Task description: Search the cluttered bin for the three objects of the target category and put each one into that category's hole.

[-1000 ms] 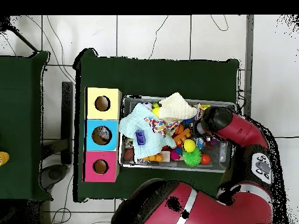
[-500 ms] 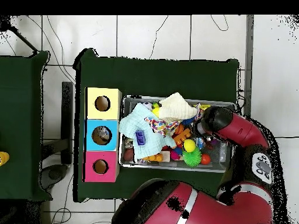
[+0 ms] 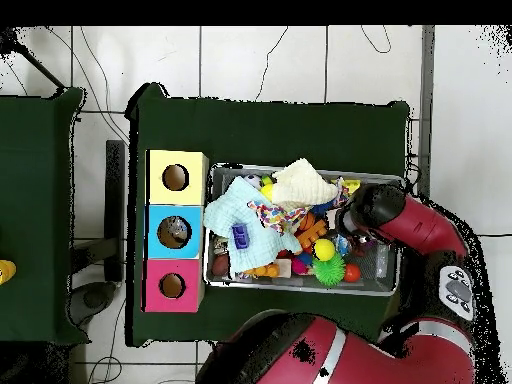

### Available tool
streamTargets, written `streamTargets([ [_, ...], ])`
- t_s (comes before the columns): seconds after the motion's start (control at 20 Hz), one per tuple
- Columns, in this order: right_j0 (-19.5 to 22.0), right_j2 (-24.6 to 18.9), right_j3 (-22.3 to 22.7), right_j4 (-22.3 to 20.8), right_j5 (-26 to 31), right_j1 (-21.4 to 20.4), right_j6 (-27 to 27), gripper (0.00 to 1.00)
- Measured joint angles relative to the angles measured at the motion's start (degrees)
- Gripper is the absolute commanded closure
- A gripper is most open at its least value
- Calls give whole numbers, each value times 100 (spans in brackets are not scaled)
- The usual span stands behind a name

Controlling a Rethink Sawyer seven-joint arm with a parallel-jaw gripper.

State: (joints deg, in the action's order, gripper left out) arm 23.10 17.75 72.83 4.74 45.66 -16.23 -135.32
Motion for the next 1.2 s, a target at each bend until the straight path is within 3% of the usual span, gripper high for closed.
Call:
streamTargets([
  [0.65,238,3,217,-263,1,-535,0,0],
  [1.2,250,2,276,-301,1,-507,0,0],
])
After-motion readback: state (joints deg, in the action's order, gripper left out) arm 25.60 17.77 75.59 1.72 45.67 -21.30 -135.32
